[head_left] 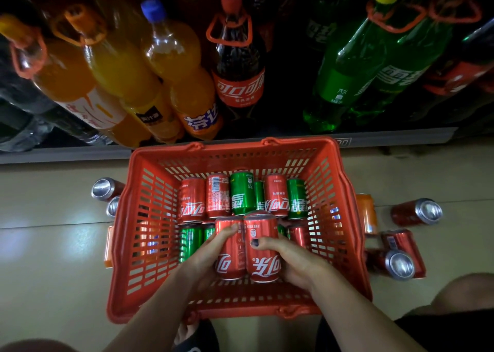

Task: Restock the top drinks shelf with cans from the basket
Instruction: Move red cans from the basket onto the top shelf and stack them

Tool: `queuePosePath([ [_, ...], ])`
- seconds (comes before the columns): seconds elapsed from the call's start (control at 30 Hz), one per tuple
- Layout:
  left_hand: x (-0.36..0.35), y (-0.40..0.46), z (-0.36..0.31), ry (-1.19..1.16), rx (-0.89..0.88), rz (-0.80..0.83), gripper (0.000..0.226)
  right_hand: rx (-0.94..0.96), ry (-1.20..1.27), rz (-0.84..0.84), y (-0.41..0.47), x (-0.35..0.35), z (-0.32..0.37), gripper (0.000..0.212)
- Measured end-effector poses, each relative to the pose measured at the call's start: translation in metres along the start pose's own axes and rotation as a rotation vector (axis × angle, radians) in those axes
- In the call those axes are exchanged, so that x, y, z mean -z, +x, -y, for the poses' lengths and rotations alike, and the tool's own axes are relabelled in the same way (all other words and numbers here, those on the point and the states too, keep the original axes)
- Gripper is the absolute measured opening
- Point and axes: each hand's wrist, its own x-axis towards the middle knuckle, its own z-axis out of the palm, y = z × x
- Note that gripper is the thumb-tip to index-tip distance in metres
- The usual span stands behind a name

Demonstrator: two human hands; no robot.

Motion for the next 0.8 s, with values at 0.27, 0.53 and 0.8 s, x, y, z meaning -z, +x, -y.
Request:
queuePosePath([
  [0.27, -0.008, -0.012, -0.009, -0.008, -0.036, -0.029, 0.07, 0.108, 0.067, 0.025, -0.014, -0.002, 0.018, 0.066],
  [0.53, -0.025, -0.059, -0.067, -0.031, -0.328, -0.058, 0.096, 0.261, -0.055, 0.064, -0.059, -0.022, 0.084, 0.089],
  [0.8, -0.087, -0.252, -0.23, 0.082, -0.645, -0.066, 0.128, 0.57, -0.129, 0.117, -0.249, -0.095, 0.232, 0.089],
])
